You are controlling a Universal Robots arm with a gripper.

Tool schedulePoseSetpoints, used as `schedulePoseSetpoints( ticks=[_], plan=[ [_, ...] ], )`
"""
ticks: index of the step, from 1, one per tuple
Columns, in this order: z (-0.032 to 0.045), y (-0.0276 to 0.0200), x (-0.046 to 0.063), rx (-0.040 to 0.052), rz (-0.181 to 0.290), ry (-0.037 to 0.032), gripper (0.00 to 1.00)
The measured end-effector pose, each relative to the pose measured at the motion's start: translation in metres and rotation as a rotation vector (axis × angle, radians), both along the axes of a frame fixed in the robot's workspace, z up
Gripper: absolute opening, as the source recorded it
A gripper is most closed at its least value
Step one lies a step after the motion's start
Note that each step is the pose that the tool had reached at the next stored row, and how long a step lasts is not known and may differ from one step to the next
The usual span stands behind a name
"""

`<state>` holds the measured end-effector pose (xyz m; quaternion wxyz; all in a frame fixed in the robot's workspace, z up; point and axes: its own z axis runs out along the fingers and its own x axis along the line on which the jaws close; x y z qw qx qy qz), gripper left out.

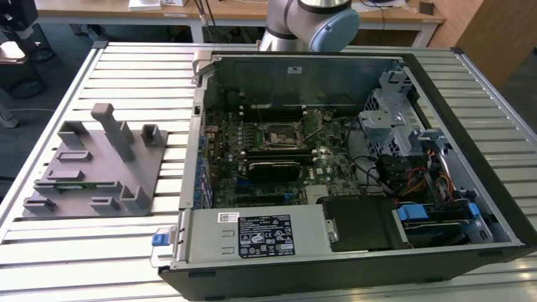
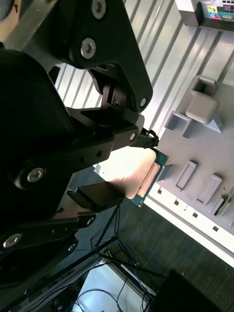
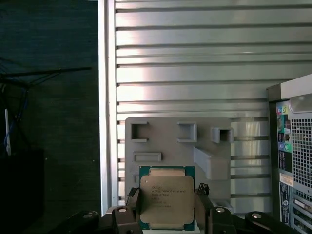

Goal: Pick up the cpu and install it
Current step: 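Pick up the cpu and move it towards the insertion slot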

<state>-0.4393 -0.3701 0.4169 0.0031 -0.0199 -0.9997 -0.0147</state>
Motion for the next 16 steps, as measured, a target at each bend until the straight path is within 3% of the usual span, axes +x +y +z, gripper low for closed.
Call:
schedulePoseSetpoints(
  ticks=[16],
  plan=[
    [0.0, 0.0, 0.025, 0.0, 0.0, 0.0001, 0.53]
  ],
)
